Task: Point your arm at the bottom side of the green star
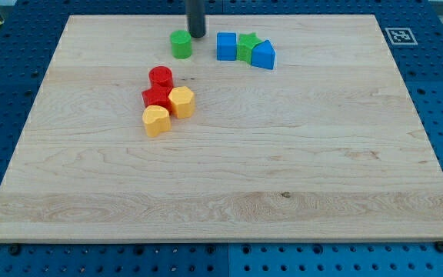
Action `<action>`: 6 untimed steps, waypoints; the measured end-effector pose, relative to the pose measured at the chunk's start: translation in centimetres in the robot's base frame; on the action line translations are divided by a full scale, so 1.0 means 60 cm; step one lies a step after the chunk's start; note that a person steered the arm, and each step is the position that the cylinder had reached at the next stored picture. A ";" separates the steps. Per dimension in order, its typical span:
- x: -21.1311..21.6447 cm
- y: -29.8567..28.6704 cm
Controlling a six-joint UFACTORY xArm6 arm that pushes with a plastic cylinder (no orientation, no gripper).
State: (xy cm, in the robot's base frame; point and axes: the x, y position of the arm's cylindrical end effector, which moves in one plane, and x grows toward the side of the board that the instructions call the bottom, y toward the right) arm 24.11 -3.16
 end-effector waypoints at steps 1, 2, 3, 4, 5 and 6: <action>0.000 0.063; 0.000 0.112; 0.016 0.183; 0.094 0.250; 0.168 0.268; 0.184 0.155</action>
